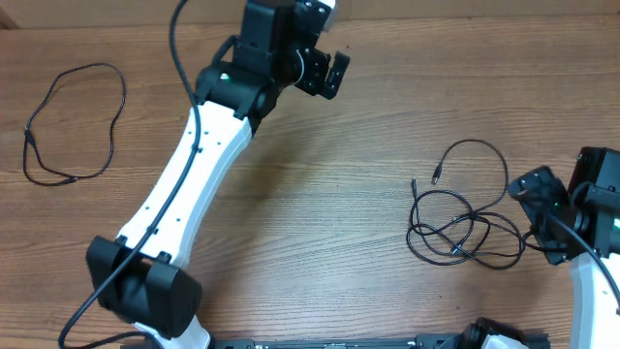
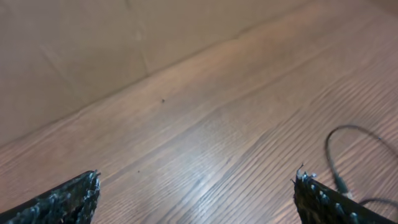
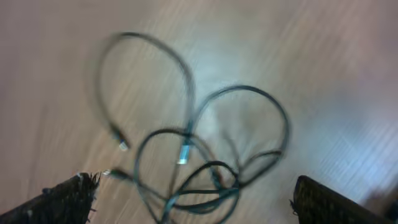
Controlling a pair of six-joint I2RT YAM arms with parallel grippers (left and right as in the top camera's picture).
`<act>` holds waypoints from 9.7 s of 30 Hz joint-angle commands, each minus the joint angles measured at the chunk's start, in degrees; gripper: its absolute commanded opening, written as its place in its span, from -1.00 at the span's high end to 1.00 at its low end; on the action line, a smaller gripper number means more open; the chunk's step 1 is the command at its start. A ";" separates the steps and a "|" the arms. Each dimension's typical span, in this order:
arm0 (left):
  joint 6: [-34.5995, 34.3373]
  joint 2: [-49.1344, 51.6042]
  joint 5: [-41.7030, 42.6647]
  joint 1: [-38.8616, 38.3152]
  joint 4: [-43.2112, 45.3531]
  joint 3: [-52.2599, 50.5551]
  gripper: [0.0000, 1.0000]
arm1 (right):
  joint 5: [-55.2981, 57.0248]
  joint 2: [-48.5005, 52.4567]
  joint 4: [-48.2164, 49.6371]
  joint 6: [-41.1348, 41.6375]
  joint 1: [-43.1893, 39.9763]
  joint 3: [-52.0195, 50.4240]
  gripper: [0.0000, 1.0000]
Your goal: Untangle cables
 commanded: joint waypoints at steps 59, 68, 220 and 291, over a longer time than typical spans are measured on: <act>52.57 26.40 26.36 -35.45 16.90 0.48 0.92 | -6.93 -8.87 -19.50 0.61 -0.52 33.59 -1.00; 32.59 15.06 0.72 -21.75 21.55 0.55 0.91 | -6.95 -8.57 -19.61 0.79 -0.52 33.46 -1.00; -30.73 -20.44 -27.50 36.11 -19.23 -36.65 0.91 | -17.31 7.19 -7.67 -9.14 -0.46 12.50 -1.00; -16.13 -103.41 -9.90 26.21 -6.47 -71.69 -0.99 | -17.33 7.48 -6.19 -9.11 -0.46 12.50 -1.00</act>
